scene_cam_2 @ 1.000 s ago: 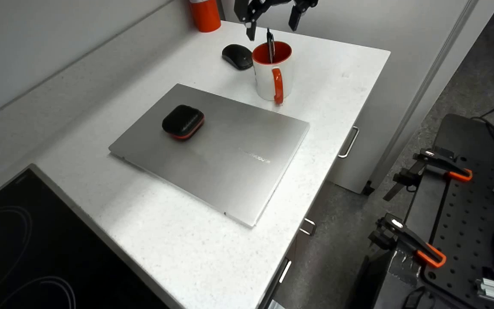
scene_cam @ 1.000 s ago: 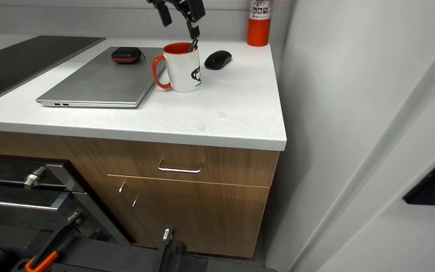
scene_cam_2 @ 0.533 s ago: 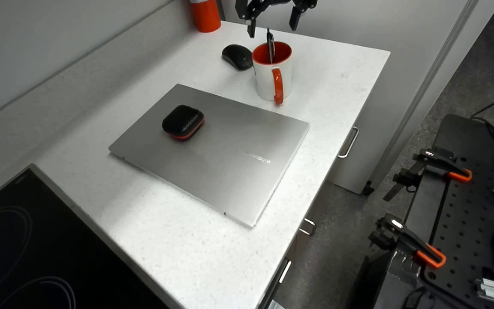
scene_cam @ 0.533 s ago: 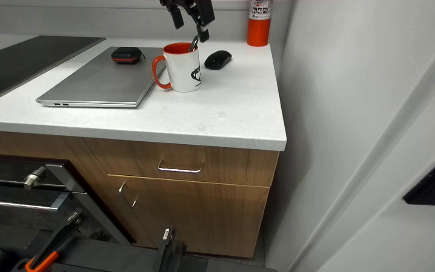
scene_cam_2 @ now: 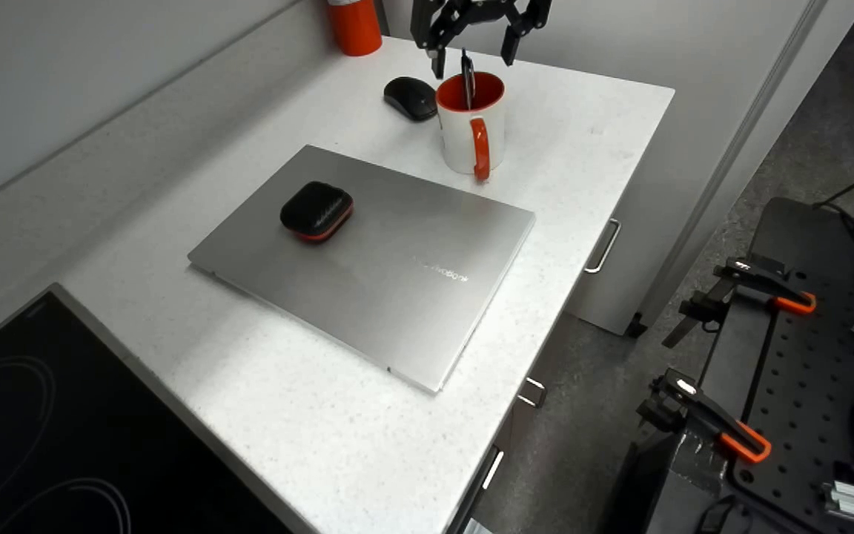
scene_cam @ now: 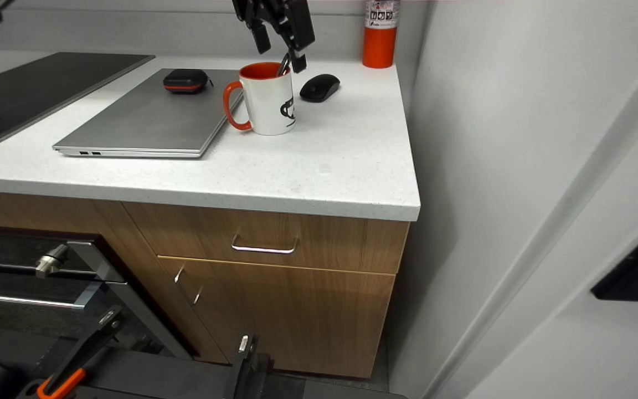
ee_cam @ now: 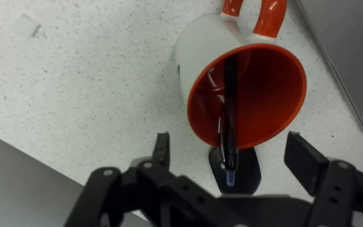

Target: Put the pen on the countertop

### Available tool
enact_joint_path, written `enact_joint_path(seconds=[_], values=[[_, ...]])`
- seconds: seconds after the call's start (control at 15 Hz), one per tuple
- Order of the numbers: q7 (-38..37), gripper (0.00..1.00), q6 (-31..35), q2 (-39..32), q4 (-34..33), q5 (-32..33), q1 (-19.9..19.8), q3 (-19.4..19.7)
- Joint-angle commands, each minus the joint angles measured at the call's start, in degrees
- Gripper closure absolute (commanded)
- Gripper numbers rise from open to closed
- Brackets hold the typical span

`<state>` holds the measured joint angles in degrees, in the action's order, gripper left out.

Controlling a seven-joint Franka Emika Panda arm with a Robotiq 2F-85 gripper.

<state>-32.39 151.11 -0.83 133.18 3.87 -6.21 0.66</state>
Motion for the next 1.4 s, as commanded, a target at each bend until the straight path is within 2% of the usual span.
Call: enact_joint_path(seconds=[0.0, 0.07, 0.53, 0.67, 0.73, 0.8, 0.93, 1.07, 1.33], values=[[0.77, 0.30, 2.40, -0.83, -0.52, -0.70, 1.15, 1.18], [0.72, 0.31, 2.92, -0.73, -0.39, -0.81, 1.13, 1.22], [0.33, 0.88, 7.02, -1.03, -0.15, -0.25, 0.98, 1.80], [0.33, 0.99, 7.42, -1.21, -0.15, -0.28, 0.98, 1.93], [0.44, 1.00, 7.59, -1.19, -0.15, -0.50, 0.98, 1.99], [0.57, 0.97, 7.46, -1.07, -0.09, -0.70, 0.97, 2.02], [0.72, 0.99, 7.43, -0.33, 0.28, -0.90, 0.91, 2.08], [1.53, 0.98, 6.78, 1.10, 1.04, -1.64, 0.91, 2.11], [6.91, 0.98, 5.28, 6.41, 2.76, -6.28, 1.01, 1.80]])
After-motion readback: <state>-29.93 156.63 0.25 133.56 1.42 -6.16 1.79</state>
